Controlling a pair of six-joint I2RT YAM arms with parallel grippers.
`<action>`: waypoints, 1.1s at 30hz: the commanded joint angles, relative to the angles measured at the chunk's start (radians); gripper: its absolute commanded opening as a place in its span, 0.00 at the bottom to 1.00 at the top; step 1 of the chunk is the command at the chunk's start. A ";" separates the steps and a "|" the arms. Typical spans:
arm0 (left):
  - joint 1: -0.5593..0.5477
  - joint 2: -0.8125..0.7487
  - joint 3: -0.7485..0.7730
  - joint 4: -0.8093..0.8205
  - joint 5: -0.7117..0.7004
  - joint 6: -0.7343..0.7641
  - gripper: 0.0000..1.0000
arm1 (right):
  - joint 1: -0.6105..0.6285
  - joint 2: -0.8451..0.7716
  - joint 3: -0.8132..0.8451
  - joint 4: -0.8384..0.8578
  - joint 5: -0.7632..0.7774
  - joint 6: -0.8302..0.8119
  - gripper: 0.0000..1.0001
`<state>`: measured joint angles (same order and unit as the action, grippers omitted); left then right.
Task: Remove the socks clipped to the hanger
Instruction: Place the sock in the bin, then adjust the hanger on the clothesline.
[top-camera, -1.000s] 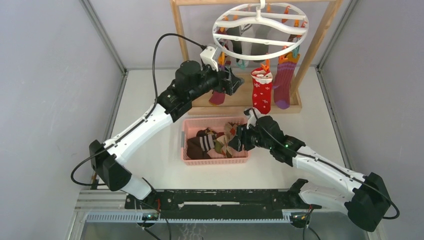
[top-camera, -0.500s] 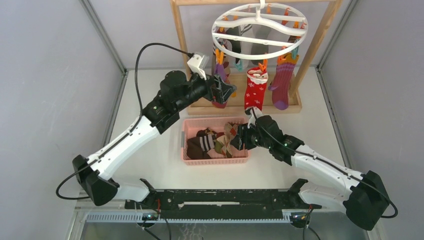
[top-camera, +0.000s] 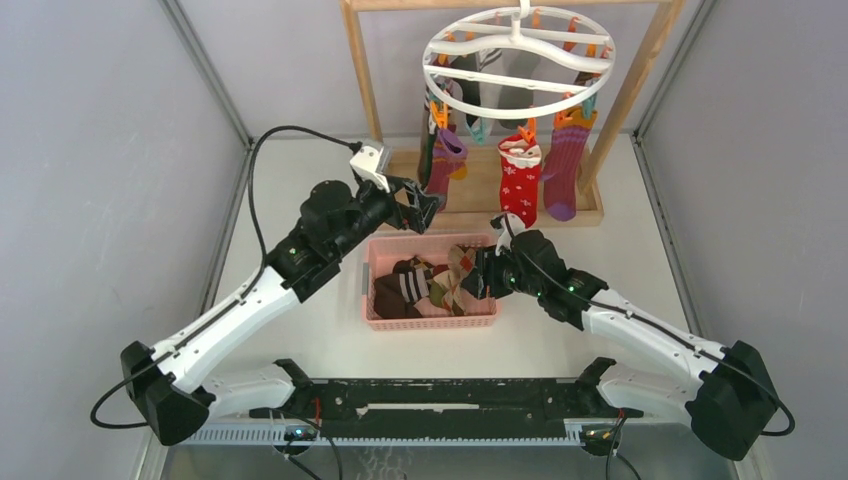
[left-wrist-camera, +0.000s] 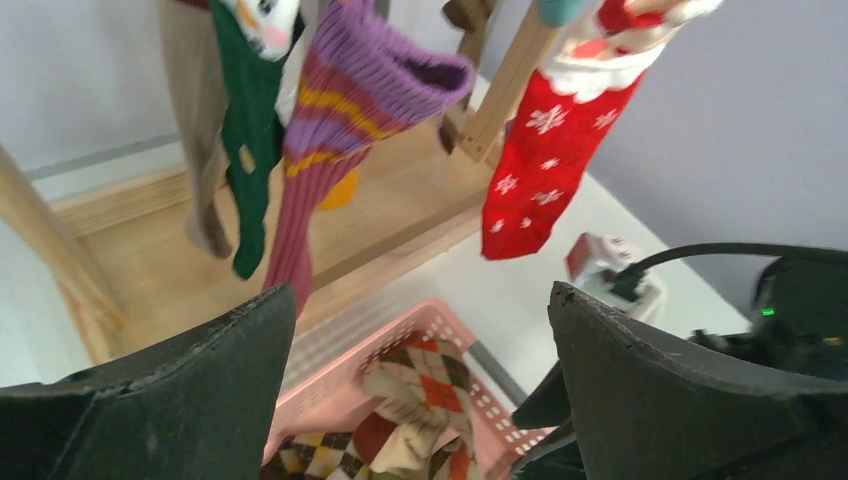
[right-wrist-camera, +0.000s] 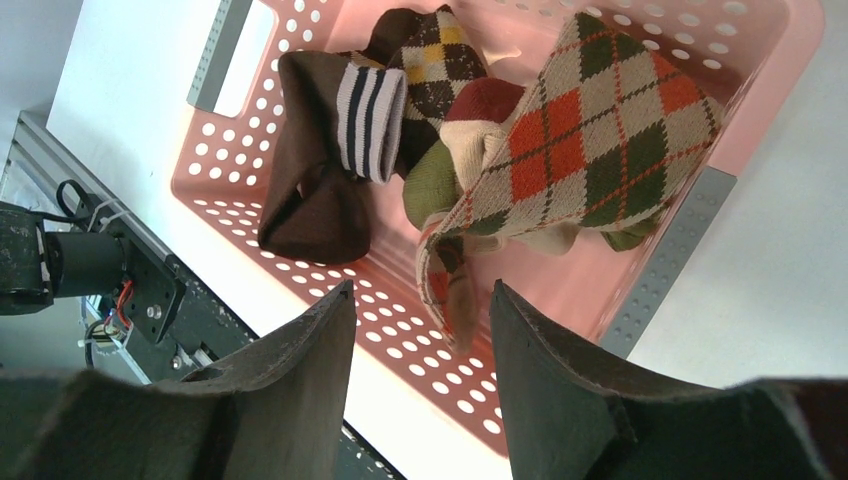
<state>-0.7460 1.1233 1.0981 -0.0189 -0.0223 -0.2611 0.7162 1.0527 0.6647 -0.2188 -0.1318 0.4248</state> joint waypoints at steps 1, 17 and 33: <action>-0.001 0.002 -0.070 0.069 -0.092 0.058 1.00 | -0.001 -0.036 0.041 0.037 0.005 0.000 0.59; 0.081 0.306 -0.088 0.247 -0.016 0.064 0.99 | 0.003 -0.134 0.008 -0.001 0.009 0.002 0.57; 0.123 0.482 -0.051 0.285 -0.067 0.096 0.96 | -0.013 -0.160 -0.019 0.005 -0.017 -0.003 0.56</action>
<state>-0.6273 1.5776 1.0264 0.2127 -0.0727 -0.1982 0.7116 0.9150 0.6487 -0.2398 -0.1387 0.4252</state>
